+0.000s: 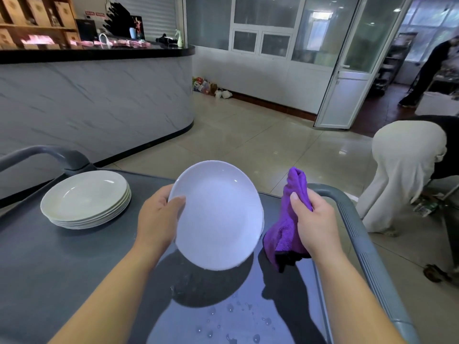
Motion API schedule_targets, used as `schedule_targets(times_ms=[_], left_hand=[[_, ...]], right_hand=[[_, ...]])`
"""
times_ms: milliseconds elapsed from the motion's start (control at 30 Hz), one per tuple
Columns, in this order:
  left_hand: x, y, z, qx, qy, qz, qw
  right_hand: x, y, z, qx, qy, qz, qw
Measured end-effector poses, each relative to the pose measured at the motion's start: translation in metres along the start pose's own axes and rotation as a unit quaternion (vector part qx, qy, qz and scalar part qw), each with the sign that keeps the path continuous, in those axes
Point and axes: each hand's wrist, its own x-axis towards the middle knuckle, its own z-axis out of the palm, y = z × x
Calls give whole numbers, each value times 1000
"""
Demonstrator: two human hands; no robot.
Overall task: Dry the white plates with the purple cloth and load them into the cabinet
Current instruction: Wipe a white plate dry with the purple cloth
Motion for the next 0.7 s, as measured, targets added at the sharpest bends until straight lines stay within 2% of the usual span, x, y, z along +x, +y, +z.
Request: schedule_targets(times_ms=[133,200,267,300,333,400,467,533,600,700], left_hand=[[-6,6,0,-33,-32,8,999],[-8,10,0,-57,-46,13,997],[-10,14,-1,-73,-53,15,996],[-11,15,-2,-76,-55,16,995],[-12,14,-3,-78,-56,16,995],[-14,12,-5,-96,-64,7,993],[-16,12,-6,-116,-71,-1,991],[-16,13,-6,-122,-72,-2,990],[-17,17,-5,-129,-66,4,989],[-20,23,-3,-136,-41,27,990]], right_hand=[[11,-19,18,-71,-23,-74,994],[11,-29,27,-109,-97,-90,985],[9,-34,34,-152,-205,-81,964],[8,-33,35,-197,-232,-80,949],[9,-30,36,-258,-229,-95,934],[10,-25,38,-348,-143,-171,910],[8,-21,39,-359,-48,-221,905],[6,-16,44,-353,-1,-218,910],[4,-12,47,-351,-2,-211,912],[7,-14,43,-328,-56,-165,928]])
